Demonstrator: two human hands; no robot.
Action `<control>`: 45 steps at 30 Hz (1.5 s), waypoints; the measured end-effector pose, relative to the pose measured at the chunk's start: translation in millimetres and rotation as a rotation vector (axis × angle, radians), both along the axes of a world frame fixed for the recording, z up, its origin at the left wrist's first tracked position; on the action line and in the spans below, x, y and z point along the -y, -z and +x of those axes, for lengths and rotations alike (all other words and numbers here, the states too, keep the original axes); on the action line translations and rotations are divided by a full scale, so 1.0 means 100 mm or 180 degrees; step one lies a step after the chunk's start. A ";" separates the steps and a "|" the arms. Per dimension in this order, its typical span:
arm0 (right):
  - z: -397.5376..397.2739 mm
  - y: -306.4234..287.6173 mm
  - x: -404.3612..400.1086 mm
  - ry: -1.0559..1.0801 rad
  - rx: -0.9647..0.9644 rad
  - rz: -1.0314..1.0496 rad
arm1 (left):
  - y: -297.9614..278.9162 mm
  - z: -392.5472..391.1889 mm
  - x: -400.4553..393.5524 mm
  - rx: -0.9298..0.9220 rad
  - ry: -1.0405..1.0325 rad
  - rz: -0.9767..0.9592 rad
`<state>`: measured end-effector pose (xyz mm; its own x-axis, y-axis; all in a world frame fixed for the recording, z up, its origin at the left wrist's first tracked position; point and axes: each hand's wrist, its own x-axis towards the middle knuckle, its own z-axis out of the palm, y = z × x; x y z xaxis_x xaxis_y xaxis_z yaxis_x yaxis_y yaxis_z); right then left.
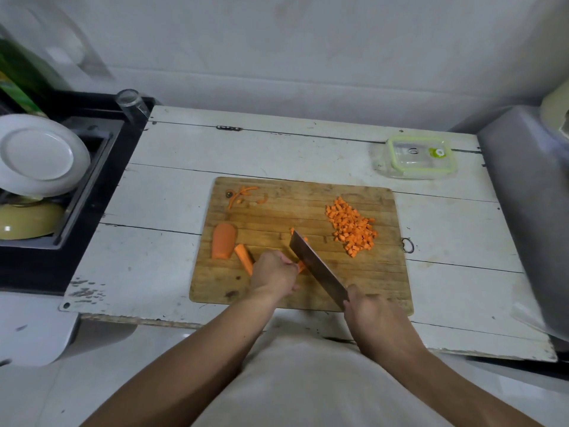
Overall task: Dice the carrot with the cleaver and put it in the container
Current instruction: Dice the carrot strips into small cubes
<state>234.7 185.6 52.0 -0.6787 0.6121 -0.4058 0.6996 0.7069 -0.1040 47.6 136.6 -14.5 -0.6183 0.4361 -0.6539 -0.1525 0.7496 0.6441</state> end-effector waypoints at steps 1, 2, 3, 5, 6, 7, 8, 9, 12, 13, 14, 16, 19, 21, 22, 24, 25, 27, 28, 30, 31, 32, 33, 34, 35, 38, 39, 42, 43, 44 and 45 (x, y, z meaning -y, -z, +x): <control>0.00 0.02 0.00 -0.0004 0.0051 -0.0037 | 0.00 0.00 0.00 0.0021 -0.0028 0.0015; -0.01 0.05 0.01 -0.0023 0.0102 -0.0051 | 0.01 0.00 0.01 0.0024 -0.0037 0.0022; -0.02 0.07 0.02 -0.0057 0.0129 -0.0032 | 0.01 0.00 0.01 0.0004 -0.0029 0.0019; -0.09 0.10 0.03 -0.0161 0.0113 0.0012 | 0.00 0.01 0.02 -0.0070 0.0013 0.0004; -0.16 0.11 0.02 -0.0192 0.0074 0.0032 | 0.01 0.02 0.02 -0.0110 0.0027 0.0006; -0.24 0.11 0.01 -0.0185 0.0010 0.0056 | 0.00 0.03 0.02 -0.0137 0.0034 0.0015; -0.32 0.12 0.00 -0.0135 -0.0055 0.0054 | 0.00 0.03 0.02 -0.0154 0.0032 0.0027; -0.38 0.12 -0.02 -0.0064 -0.0141 0.0023 | 0.00 0.03 0.03 -0.0156 0.0024 0.0042; -0.38 0.09 -0.08 0.0104 -0.0341 -0.0052 | -0.01 0.04 0.05 -0.0096 -0.0031 0.0147; -0.33 0.06 -0.08 0.0136 -0.0357 -0.0054 | -0.01 0.05 0.06 -0.0058 -0.0055 0.0176; -0.26 0.04 -0.07 0.0162 -0.0374 -0.0067 | -0.01 0.04 0.08 -0.0016 -0.0082 0.0198; -0.13 -0.02 -0.03 0.0174 -0.0451 -0.0157 | 0.00 0.04 0.12 0.0119 -0.0166 0.0222; -0.02 -0.04 0.01 0.0094 -0.0364 -0.0137 | -0.01 0.06 0.18 0.0337 -0.0328 0.0167; -0.01 -0.02 0.03 0.0009 -0.0184 -0.0101 | -0.01 0.09 0.19 0.0429 -0.0362 0.0162; -0.01 -0.01 0.04 -0.0016 -0.0124 -0.0106 | -0.01 0.10 0.19 0.0456 -0.0343 0.0161; -0.02 0.02 0.05 -0.0044 -0.0046 -0.0079 | -0.01 0.12 0.18 0.0468 -0.0313 0.0149; -0.02 0.03 0.06 -0.0057 -0.0011 -0.0060 | -0.01 0.13 0.17 0.0473 -0.0324 0.0143; -0.03 0.05 0.06 -0.0112 0.0044 -0.0024 | -0.01 0.13 0.14 0.0502 -0.0373 0.0150; -0.04 0.06 0.06 -0.0146 0.0068 -0.0005 | -0.02 0.13 0.13 0.0521 -0.0385 0.0148; -0.09 0.06 0.06 -0.0246 0.0132 0.0029 | -0.02 0.12 0.12 0.0555 -0.0427 0.0125; -0.12 0.06 0.07 -0.0300 0.0156 0.0050 | -0.03 0.12 0.12 0.0584 -0.0454 0.0116; -0.16 0.07 0.07 -0.0317 0.0145 0.0073 | -0.02 0.13 0.11 0.0605 -0.0468 0.0112; -0.20 0.08 0.06 -0.0284 0.0096 0.0091 | -0.03 0.13 0.11 0.0608 -0.0471 0.0115; -0.23 0.10 0.05 -0.0217 0.0014 0.0088 | -0.03 0.13 0.11 0.0604 -0.0470 0.0128; -0.25 0.11 0.04 -0.0126 -0.0070 0.0061 | -0.03 0.14 0.12 0.0600 -0.0472 0.0147; -0.20 0.13 0.00 0.0025 -0.0219 0.0007 | -0.04 0.16 0.16 0.0574 -0.0407 0.0251; -0.15 0.13 0.00 0.0035 -0.0221 -0.0008 | -0.05 0.16 0.18 0.0561 -0.0380 0.0286; -0.03 0.10 0.01 0.0036 -0.0134 -0.0075 | -0.06 0.16 0.22 0.0577 -0.0393 0.0390; 0.00 0.10 0.01 0.0002 -0.0107 -0.0085 | -0.06 0.16 0.23 0.0580 -0.0402 0.0403; 0.01 0.10 0.00 -0.0020 -0.0094 -0.0098 | -0.06 0.16 0.23 0.0581 -0.0405 0.0403; 0.01 0.10 0.00 -0.0026 -0.0087 -0.0110 | -0.07 0.16 0.24 0.0595 -0.0409 0.0397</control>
